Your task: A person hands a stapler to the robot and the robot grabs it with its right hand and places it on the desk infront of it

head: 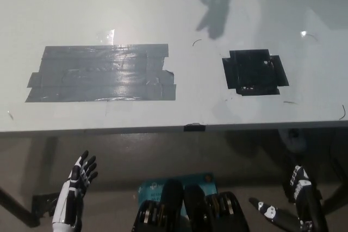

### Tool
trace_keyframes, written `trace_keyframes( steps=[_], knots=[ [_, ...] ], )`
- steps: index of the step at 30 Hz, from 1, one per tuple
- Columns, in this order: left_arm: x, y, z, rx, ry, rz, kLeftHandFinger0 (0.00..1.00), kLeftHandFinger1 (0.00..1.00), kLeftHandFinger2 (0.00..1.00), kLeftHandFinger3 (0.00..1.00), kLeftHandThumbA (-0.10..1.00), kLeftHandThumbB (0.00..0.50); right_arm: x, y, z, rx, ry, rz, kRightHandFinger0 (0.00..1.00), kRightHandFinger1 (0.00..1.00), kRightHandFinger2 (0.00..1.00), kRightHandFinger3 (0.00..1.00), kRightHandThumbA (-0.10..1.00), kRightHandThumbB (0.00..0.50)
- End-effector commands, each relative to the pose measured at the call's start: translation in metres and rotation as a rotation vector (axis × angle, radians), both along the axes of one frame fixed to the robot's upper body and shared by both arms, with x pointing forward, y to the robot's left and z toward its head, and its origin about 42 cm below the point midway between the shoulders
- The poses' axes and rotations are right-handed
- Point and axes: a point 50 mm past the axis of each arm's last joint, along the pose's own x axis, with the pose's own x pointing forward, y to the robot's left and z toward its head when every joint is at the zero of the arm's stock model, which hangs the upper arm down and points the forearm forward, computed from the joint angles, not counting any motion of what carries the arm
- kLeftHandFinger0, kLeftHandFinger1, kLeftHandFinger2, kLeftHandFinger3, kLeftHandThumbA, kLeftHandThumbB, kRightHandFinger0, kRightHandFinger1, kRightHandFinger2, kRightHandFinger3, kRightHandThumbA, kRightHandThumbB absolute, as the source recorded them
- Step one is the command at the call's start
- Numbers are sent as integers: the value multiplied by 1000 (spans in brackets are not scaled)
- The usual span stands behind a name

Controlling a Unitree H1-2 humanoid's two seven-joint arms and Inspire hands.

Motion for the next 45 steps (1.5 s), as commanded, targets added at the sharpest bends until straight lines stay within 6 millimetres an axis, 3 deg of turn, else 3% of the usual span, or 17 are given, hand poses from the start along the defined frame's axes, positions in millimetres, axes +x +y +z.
trace_keyframes(
  steps=[1,3,4,6,10,11,12,14,15,24,30,35,43,45],
  knots=[
    [2,4,10,-3,-62,-10,1000,1000,1000,1000,1000,500,20,10,58,7,-183,-17,1000,1000,1000,1000,1000,301],
    [0,3,7,4,-57,-22,1000,1000,1000,1000,1000,500,37,15,88,-5,-250,-35,1000,1000,1000,1000,1000,265],
    [-1,3,7,5,-56,-24,1000,1000,1000,1000,1000,500,39,16,91,-2,-252,-37,1000,1000,1000,1000,1000,264],
    [-2,2,6,5,-44,-30,1000,1000,1000,1000,1000,498,64,21,114,-20,-273,-41,1000,1000,1000,1000,1000,262],
    [-2,-2,7,9,-49,-35,1000,1000,1000,1000,1000,500,101,27,137,-90,-297,-29,1000,1000,1000,1000,1000,249],
    [-2,-2,7,9,-50,-36,1000,1000,1000,1000,1000,500,104,27,139,-95,-296,-30,1000,1000,1000,1000,1000,250],
    [-2,-2,7,8,-54,-36,1000,1000,1000,1000,1000,500,121,30,145,-111,-284,-28,1000,1000,1000,1000,998,234],
    [-2,-1,7,9,-54,-39,1000,1000,1000,1000,1000,500,132,32,147,-120,-264,-31,1000,1000,1000,1000,996,232],
    [-1,0,7,8,-53,-36,1000,1000,1000,1000,1000,500,148,34,148,-118,-246,-24,1000,1000,1000,1000,1000,229],
    [-1,0,5,13,-45,-43,1000,1000,1000,1000,1000,500,210,51,152,-99,-159,-12,1000,1000,1000,1000,1000,294],
    [1,-1,4,12,-41,-44,1000,1000,1000,1000,1000,499,244,63,164,-131,-102,-4,1000,1000,1000,1000,1000,345],
    [2,-3,6,23,-39,-45,1000,1000,1000,1000,1000,500,262,73,182,-150,-106,8,1000,1000,1000,1000,1000,337],
    [6,-3,10,47,-49,-43,1000,1000,1000,1000,1000,500,273,82,210,-228,-162,8,1000,1000,1000,1000,1000,380],
    [6,-2,9,46,-51,-46,1000,1000,1000,1000,1000,500,274,83,214,-250,-158,7,1000,1000,1000,1000,1000,369]
  ],
)
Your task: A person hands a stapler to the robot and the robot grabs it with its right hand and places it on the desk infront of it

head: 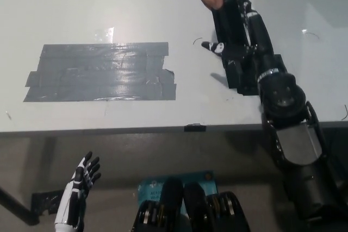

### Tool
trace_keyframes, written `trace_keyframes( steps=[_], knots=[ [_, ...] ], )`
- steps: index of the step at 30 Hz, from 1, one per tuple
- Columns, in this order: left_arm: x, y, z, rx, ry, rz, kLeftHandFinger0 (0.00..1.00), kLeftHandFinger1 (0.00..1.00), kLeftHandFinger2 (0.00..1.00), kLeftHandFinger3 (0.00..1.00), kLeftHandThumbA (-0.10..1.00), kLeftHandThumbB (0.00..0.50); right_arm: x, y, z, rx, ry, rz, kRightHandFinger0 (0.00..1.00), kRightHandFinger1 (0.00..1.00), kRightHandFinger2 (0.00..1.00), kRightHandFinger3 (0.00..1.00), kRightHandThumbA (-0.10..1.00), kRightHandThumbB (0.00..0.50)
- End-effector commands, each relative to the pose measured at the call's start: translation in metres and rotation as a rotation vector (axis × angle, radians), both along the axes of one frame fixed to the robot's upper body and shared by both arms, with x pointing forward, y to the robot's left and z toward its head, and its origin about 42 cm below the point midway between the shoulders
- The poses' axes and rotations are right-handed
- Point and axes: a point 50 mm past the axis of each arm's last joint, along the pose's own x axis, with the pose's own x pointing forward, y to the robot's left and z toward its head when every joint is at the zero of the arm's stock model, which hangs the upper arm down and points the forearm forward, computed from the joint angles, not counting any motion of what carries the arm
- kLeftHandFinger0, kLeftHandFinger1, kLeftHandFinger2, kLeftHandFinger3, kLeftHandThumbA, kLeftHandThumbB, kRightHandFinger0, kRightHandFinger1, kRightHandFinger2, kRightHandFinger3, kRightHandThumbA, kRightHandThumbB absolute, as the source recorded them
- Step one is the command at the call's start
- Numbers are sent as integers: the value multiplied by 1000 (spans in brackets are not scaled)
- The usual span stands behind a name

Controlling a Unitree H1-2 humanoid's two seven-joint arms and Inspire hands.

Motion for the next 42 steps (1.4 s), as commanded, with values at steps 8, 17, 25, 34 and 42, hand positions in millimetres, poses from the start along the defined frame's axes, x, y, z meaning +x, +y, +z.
trace_keyframes(
  steps=[8,17,25,34,42],
  knots=[
    [6,3,13,36,-60,-23,1000,1000,1000,1000,1000,500,25,2,31,-431,130,-209,1,117,353,256,-100,263],
    [8,5,15,28,-57,-21,1000,1000,1000,1000,1000,500,17,-13,23,-433,145,-177,1,405,827,721,-100,193],
    [10,5,14,34,-67,-26,1000,1000,1000,1000,1000,485,8,-18,52,-405,76,-123,0,420,815,774,-100,177],
    [16,4,18,35,-72,-29,1000,1000,1000,1000,1000,451,-3,-6,106,-488,-17,26,27,452,774,752,-100,186],
    [20,2,20,40,-81,-40,1000,1000,1000,1000,1000,432,-4,32,78,-700,92,209,87,589,890,933,-100,168]
  ],
)
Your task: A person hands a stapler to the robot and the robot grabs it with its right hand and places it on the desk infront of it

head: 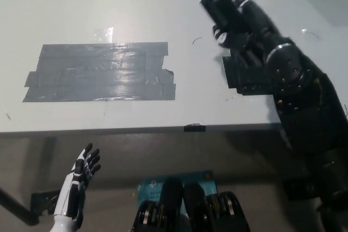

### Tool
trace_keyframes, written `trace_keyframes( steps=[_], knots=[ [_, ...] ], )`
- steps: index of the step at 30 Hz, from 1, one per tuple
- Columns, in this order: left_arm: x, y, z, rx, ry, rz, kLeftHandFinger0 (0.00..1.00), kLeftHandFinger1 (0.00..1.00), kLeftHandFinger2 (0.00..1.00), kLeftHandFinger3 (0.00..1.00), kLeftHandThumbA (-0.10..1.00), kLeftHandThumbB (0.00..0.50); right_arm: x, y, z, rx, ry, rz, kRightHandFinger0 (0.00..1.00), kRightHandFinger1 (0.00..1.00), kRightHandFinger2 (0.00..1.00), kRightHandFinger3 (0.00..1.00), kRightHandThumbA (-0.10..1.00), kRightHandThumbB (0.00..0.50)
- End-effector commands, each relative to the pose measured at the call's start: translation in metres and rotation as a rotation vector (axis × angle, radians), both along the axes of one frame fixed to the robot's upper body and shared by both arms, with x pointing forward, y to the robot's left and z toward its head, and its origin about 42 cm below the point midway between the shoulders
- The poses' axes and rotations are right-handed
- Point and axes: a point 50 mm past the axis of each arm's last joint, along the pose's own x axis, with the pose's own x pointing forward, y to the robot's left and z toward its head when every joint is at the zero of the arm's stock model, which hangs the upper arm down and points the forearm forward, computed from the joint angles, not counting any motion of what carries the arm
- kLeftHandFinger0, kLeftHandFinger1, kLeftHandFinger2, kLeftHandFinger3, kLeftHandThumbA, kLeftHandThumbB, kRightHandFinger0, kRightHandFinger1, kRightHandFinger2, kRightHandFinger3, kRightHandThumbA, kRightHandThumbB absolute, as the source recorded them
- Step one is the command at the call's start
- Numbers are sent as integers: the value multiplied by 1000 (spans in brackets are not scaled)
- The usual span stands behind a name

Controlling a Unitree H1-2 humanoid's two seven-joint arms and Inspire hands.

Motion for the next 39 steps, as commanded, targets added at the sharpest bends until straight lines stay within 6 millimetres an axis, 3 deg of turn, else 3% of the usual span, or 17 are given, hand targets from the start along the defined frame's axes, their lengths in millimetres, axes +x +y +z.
trace_keyframes(
  steps=[1,3,7,9,10,13,15,18,20,21,22,23,24,31,34,37,39],
  knots=[
    [9,-1,11,25,-49,-28,1000,1000,1000,1000,1000,436,4,35,17,-184,39,143,88,589,900,946,-100,167],
    [9,-1,12,29,-47,-28,1000,1000,1000,1000,1000,436,6,40,-4,-225,100,154,131,649,974,970,-100,159],
    [10,-2,15,23,-53,-34,1000,1000,1000,1000,1000,444,11,41,-42,-297,184,173,186,713,1000,922,-100,191],
    [11,-2,16,27,-49,-32,1000,1000,1000,1000,1000,446,14,39,-57,-319,253,184,203,719,1000,944,-100,172],
    [11,-2,16,26,-48,-31,1000,1000,1000,1000,1000,447,14,38,-60,-320,270,189,180,702,1000,948,-100,173],
    [12,-1,17,38,-53,-33,1000,1000,1000,1000,1000,441,15,31,-71,-316,341,217,48,552,859,911,-100,165],
    [11,0,16,31,-50,-32,1000,1000,1000,1000,1000,441,16,30,-76,-306,370,234,22,524,819,886,-100,158],
    [11,1,15,29,-44,-32,1000,1000,1000,1000,1000,448,17,28,-77,-318,360,239,40,538,839,913,-100,150],
    [10,1,14,33,-43,-29,1000,1000,1000,1000,1000,448,17,29,-78,-291,332,221,128,585,868,857,62,202],
    [9,1,13,35,-40,-27,1000,1000,1000,1000,1000,451,17,29,-78,-265,320,203,534,938,1000,1000,529,325],
    [8,1,13,35,-38,-27,1000,1000,1000,1000,1000,451,16,30,-77,-249,316,197,536,888,1000,1000,628,339],
    [8,1,13,35,-38,-27,1000,1000,1000,1000,1000,451,16,30,-76,-247,316,197,536,888,1000,1000,628,339],
    [8,1,12,35,-40,-32,1000,1000,1000,1000,1000,443,16,29,-72,-240,333,212,975,1000,1000,1000,798,420],
    [9,1,13,35,-40,-33,1000,1000,1000,1000,1000,448,16,19,-51,-181,250,234,1000,1000,1000,1000,931,500],
    [3,-1,10,35,-33,-36,1000,1000,1000,1000,1000,443,11,16,-36,-162,203,239,1000,1000,1000,1000,984,500],
    [10,-1,15,38,-39,-37,1000,1000,1000,1000,1000,444,11,12,-2,-120,86,245,1000,1000,1000,1000,1000,466],
    [10,-2,16,38,-35,-34,1000,1000,1000,1000,1000,460,10,11,12,-89,39,247,1000,1000,1000,1000,1000,471]
  ],
)
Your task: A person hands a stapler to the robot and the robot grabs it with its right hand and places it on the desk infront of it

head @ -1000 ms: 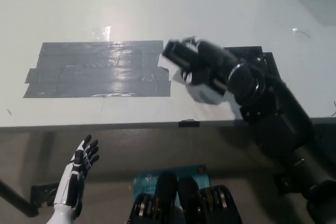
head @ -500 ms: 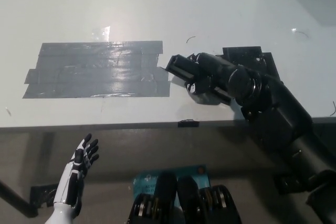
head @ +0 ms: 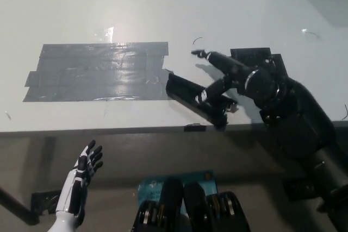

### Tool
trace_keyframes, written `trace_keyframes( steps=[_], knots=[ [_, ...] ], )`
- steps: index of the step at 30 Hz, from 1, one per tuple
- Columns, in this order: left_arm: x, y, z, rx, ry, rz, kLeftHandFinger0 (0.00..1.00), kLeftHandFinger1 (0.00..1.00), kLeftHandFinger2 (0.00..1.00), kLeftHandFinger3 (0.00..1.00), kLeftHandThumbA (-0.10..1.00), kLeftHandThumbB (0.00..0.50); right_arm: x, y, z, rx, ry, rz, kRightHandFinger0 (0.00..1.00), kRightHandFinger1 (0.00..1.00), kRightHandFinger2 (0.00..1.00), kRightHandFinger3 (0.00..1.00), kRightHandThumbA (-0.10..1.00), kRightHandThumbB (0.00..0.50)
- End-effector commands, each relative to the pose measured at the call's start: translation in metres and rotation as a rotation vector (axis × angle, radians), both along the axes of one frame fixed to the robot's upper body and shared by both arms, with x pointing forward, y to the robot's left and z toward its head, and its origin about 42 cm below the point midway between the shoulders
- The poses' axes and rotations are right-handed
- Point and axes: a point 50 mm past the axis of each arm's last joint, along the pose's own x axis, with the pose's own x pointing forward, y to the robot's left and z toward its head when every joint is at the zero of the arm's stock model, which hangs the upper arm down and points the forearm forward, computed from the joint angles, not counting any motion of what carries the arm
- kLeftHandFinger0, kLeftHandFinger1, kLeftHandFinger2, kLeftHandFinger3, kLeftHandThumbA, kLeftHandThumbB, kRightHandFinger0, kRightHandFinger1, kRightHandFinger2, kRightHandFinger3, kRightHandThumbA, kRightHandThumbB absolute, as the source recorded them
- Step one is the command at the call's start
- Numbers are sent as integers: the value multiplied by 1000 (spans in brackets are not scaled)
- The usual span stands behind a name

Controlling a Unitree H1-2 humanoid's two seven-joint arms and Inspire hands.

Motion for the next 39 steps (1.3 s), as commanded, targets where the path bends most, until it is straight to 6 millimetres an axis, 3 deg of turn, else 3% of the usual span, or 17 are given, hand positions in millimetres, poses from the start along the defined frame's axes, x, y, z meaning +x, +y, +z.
trace_keyframes(
  steps=[1,6,7,9,11,14,16,19,23,25,28,30,32,35,36,38,39],
  knots=[
    [4,0,12,21,-31,-13,1000,1000,1000,1000,1000,461,4,-3,68,111,-193,45,1000,1000,1000,1000,1000,472],
    [3,1,11,15,-35,-14,1000,1000,1000,1000,1000,442,-1,-10,118,241,-348,40,1000,1000,1000,1000,1000,442],
    [3,1,11,15,-35,-14,1000,1000,1000,1000,1000,442,-1,-10,118,241,-348,40,1000,1000,1000,1000,1000,442],
    [3,1,11,11,-36,-20,1000,1000,1000,1000,1000,444,-11,-24,160,363,-465,32,1000,1000,1000,1000,1000,444],
    [3,1,11,16,-34,-19,1000,1000,1000,1000,1000,442,-16,-30,178,409,-492,22,1000,1000,1000,1000,1000,458],
    [3,0,12,21,-32,-16,1000,1000,1000,1000,1000,433,-39,-45,220,460,-589,-13,1000,1000,1000,1000,1000,483],
    [3,0,12,17,-37,-12,1000,1000,1000,1000,1000,431,-59,-54,236,505,-644,-5,1000,1000,1000,1000,1000,442],
    [8,0,15,22,-56,-14,1000,1000,1000,1000,1000,438,-99,-73,249,546,-771,28,1000,1000,1000,1000,1000,436],
    [12,-3,18,19,-57,-18,1000,1000,1000,1000,1000,439,-153,-89,230,584,-842,133,1000,1000,1000,1000,1000,399],
    [13,-2,17,18,-55,-21,1000,1000,1000,1000,1000,444,-185,-93,202,626,-840,185,1000,1000,1000,1000,1000,424],
    [11,-4,14,6,-44,-25,1000,1000,1000,1000,1000,473,-229,-99,157,640,-797,205,1000,1000,1000,1000,1000,399],
    [9,-6,12,2,-36,-27,1000,1000,1000,1000,1000,469,-244,-100,139,652,-766,198,1000,1000,1000,1000,1000,381],
    [4,-7,9,1,-24,-33,1000,1000,1000,1000,1000,475,-271,-96,93,721,-631,136,1000,1000,1000,1000,1000,375],
    [1,-8,7,-2,-18,-33,1000,1000,1000,1000,1000,489,-277,-94,67,767,-557,99,1000,1000,1000,1000,999,346],
    [-1,-7,5,1,-15,-31,1000,1000,1000,1000,1000,500,-278,-93,39,790,-497,44,1000,1000,1000,1000,1000,329],
    [-2,-6,5,2,-16,-32,1000,1000,1000,1000,1000,500,-278,-93,14,814,-434,-22,1000,1000,1000,1000,1000,337],
    [-1,-7,5,-7,-20,-33,1000,1000,1000,1000,1000,500,-272,-96,-9,859,-377,-68,1000,1000,1000,1000,1000,300]
  ],
)
